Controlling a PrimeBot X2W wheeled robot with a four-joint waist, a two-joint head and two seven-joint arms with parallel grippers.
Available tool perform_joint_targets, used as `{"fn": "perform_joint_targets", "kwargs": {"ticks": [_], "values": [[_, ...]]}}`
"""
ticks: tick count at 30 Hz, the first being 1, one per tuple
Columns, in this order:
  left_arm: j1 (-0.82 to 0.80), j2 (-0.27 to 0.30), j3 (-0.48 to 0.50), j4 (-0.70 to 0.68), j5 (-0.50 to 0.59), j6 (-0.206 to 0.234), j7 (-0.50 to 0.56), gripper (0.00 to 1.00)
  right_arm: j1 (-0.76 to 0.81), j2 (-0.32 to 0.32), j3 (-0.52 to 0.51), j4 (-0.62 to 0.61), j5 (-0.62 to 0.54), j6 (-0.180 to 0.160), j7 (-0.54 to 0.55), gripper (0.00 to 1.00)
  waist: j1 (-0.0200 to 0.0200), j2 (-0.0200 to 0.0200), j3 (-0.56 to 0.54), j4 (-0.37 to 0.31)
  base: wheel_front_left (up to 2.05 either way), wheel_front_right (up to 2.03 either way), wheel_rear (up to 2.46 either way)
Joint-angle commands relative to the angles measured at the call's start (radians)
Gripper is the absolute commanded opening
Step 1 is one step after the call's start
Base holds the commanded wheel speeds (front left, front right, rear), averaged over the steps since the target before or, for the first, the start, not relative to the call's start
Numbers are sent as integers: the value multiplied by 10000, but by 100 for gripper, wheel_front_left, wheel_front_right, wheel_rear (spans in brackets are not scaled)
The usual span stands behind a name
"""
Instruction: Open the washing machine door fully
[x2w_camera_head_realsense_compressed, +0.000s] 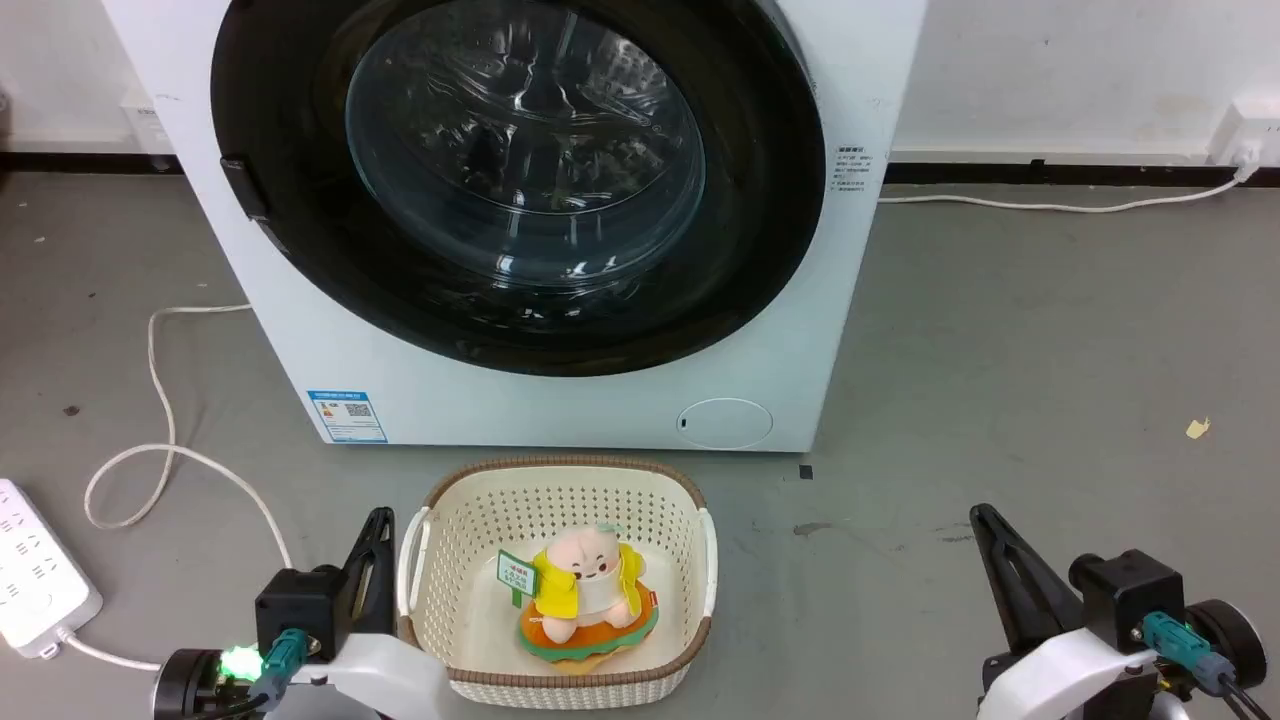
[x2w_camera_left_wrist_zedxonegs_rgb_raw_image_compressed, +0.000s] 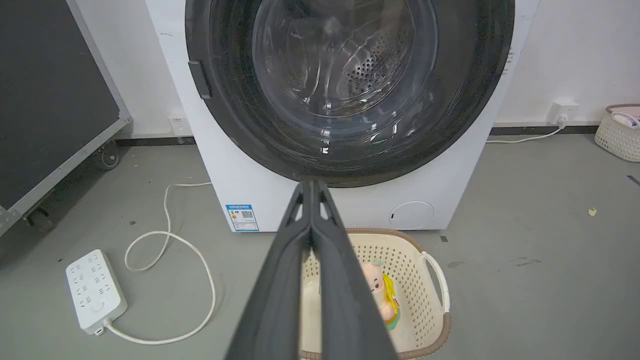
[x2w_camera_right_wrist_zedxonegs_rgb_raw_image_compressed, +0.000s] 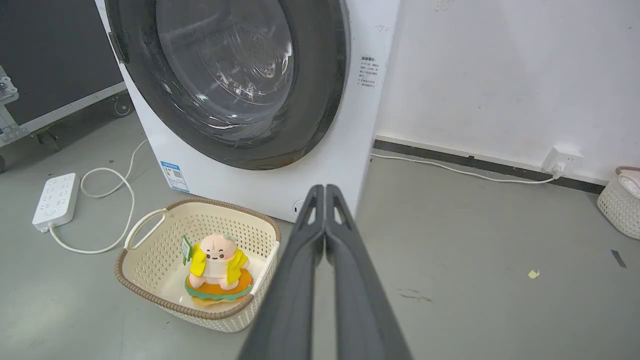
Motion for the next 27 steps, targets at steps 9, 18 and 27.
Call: {"fn": "perform_joint_targets", "kwargs": {"ticks": [9, 18, 27], "values": [[-145, 6, -5, -37, 89, 26, 3, 0, -125, 53, -9, -41, -76, -9, 7, 0, 0, 0, 0, 0, 0, 0, 0], [-145, 6, -5, -37, 89, 26, 3, 0, -125, 53, -9, -41, -76, -9, 7, 0, 0, 0, 0, 0, 0, 0, 0], [-145, 6, -5, -37, 89, 26, 3, 0, -125, 53, -9, -41, -76, -9, 7, 0, 0, 0, 0, 0, 0, 0, 0]]}}
